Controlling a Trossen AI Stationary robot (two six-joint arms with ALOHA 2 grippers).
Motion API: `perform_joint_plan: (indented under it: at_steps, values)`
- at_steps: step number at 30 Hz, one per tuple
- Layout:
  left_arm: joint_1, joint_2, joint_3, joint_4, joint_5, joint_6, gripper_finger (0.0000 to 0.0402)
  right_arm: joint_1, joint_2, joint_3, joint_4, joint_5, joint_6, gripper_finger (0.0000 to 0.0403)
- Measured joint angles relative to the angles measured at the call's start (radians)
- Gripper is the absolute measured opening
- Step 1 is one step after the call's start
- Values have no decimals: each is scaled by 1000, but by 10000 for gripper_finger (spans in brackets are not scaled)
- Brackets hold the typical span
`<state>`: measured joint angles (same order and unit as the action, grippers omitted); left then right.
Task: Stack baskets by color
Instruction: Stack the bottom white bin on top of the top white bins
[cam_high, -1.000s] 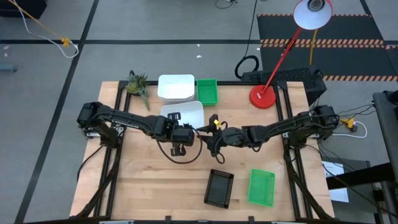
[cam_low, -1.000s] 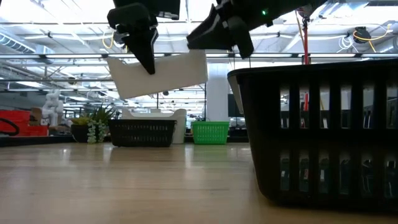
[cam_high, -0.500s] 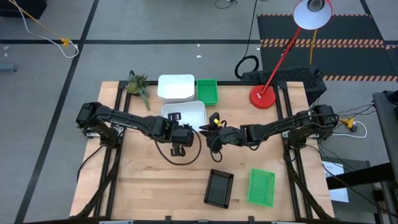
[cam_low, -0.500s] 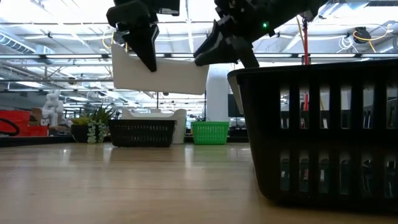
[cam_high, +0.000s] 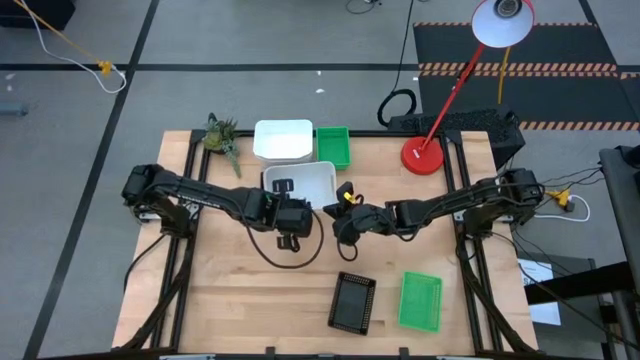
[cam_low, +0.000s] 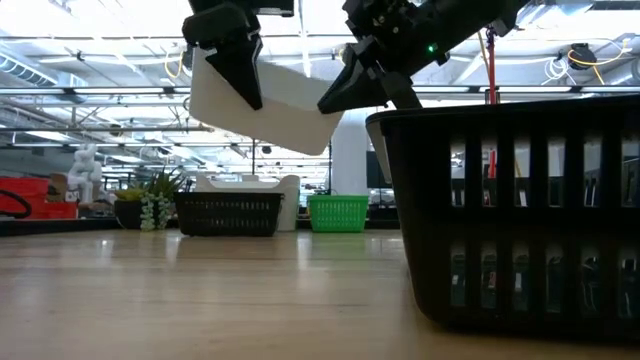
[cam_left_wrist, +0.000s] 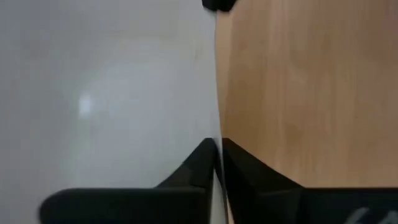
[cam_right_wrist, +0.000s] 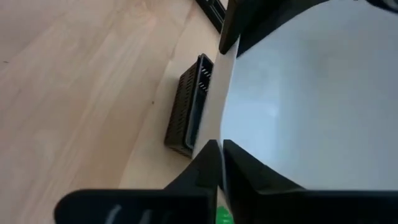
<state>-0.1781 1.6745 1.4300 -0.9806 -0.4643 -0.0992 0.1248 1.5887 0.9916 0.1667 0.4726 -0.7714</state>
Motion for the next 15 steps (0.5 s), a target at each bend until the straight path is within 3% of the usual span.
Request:
perform_joint_plan:
  at_steps: [9, 15]
  values:
    - [-47, 0, 0, 58, -157, 60, 168, -1, 0, 0, 2, 2, 6, 2]
    - [-78, 0, 0, 62, -219, 121, 194, -1, 0, 0, 1, 2, 38, 1]
